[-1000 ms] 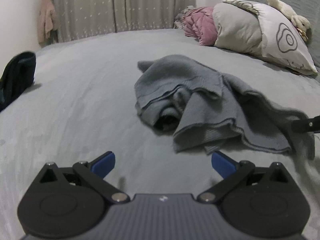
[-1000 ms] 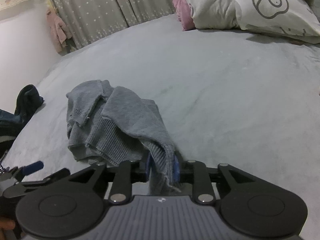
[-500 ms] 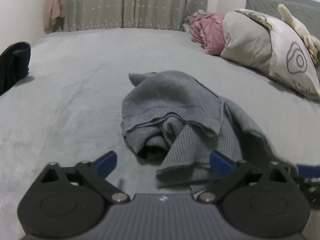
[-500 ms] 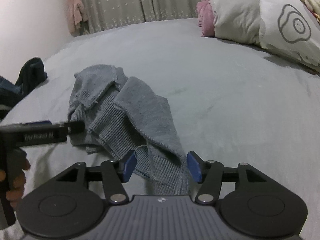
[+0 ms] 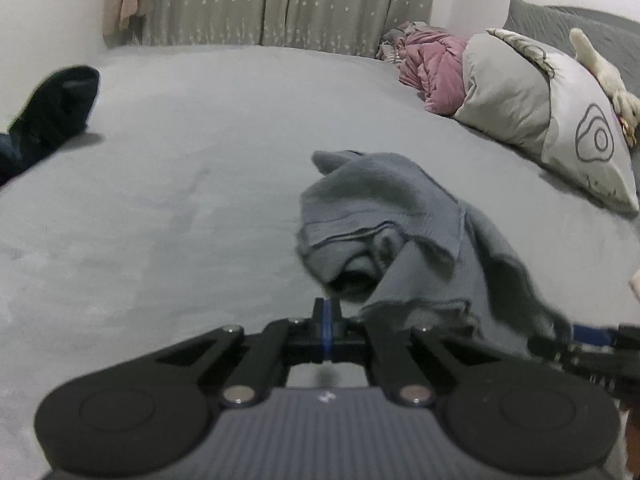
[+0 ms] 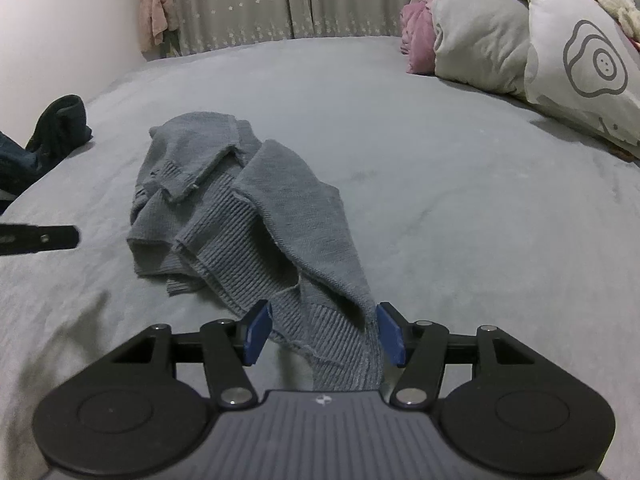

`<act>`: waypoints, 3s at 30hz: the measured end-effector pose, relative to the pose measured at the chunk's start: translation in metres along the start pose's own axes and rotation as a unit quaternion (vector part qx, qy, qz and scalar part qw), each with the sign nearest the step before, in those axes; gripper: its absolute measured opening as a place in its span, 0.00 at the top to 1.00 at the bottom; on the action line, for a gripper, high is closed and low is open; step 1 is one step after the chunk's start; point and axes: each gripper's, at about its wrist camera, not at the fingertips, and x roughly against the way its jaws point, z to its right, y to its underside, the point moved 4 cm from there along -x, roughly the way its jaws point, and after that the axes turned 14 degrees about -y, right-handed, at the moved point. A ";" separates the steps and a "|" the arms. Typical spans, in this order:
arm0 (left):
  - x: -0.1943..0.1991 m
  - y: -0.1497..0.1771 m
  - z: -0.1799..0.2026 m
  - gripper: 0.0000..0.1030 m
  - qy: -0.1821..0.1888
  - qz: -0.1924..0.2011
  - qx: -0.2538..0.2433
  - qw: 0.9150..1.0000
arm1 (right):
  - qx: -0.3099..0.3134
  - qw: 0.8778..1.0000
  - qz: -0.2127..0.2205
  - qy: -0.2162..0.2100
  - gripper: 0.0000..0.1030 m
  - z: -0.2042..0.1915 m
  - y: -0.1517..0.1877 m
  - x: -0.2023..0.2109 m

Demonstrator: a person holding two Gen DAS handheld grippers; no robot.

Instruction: Fold clothes

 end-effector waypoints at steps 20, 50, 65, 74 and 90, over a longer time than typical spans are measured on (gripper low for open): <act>0.011 0.007 0.025 0.04 0.033 -0.005 0.003 0.999 | -0.025 1.000 0.005 -0.010 0.29 0.002 0.002 0.009; -0.032 -0.003 0.066 1.00 0.031 -0.026 0.004 0.999 | -0.037 0.999 -0.008 -0.003 0.28 0.016 -0.001 -0.015; -0.030 -0.007 0.043 0.32 0.036 -0.018 0.013 0.999 | -0.055 0.998 0.005 -0.006 0.28 0.023 -0.004 -0.015; -0.053 -0.019 0.061 0.43 0.059 -0.030 0.016 0.998 | -0.048 0.999 0.006 -0.006 0.29 0.023 -0.008 -0.024; -0.014 -0.011 0.039 0.97 0.057 -0.030 -0.004 0.998 | -0.063 0.997 0.028 -0.042 0.82 0.017 -0.016 0.000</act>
